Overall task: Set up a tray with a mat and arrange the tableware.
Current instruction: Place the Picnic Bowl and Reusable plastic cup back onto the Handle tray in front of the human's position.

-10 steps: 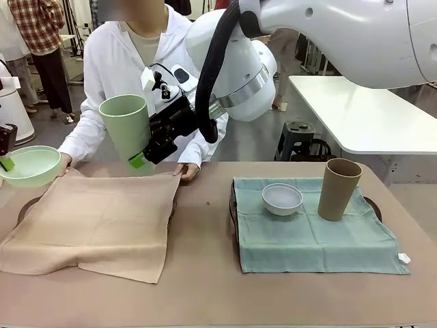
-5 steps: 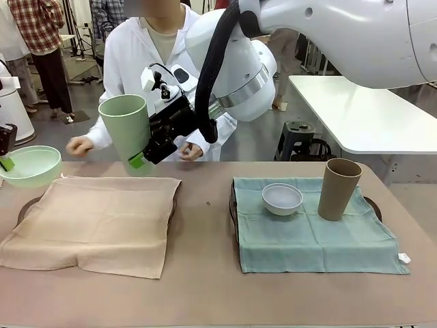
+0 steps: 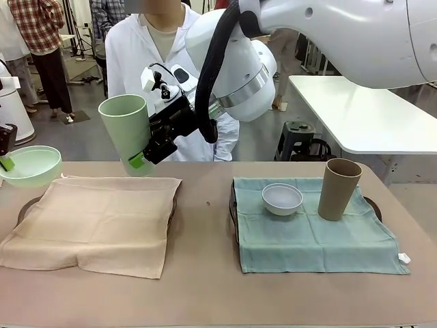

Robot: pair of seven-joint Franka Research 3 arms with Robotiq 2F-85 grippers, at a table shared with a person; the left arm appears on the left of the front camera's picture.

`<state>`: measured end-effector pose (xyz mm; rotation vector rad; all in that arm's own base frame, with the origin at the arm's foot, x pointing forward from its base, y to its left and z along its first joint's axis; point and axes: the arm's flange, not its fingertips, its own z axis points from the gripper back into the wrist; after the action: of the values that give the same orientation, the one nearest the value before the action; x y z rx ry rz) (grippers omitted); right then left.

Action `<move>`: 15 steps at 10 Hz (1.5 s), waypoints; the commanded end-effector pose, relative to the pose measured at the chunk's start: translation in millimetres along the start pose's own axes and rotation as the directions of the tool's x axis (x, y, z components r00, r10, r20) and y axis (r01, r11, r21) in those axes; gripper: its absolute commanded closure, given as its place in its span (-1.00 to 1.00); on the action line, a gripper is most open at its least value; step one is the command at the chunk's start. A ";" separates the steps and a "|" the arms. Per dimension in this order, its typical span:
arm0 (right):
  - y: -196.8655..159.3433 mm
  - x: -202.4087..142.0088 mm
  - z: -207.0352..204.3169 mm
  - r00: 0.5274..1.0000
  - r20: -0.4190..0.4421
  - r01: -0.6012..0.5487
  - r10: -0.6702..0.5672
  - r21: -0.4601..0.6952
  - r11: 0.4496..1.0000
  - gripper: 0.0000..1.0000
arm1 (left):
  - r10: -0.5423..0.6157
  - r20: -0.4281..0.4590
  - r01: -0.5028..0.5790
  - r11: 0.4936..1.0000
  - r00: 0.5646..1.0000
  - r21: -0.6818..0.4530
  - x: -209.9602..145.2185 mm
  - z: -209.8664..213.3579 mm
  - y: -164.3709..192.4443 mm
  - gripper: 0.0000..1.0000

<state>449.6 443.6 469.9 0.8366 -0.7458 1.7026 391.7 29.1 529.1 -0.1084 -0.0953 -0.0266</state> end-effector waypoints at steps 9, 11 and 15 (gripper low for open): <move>-70.7 -107.3 -100.3 0.990 0.062 0.125 -0.125 -0.005 0.992 -0.60 | -0.024 -0.036 0.022 0.998 0.999 -0.064 72.4 -111.1 11.3 0.92; -69.3 -113.6 -114.5 0.988 0.054 0.141 -0.142 0.027 0.990 -0.60 | -0.020 -0.019 0.019 0.998 1.000 -0.056 80.1 -125.5 7.4 0.92; -62.0 -110.3 -110.1 0.988 0.013 0.152 -0.152 0.023 0.988 -0.60 | -0.029 -0.058 0.028 1.000 0.998 -0.011 90.5 -142.8 0.2 0.92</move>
<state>515.6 492.1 308.8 0.9265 -0.6714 1.5840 490.8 14.7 393.2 -0.1337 -0.0569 -0.0565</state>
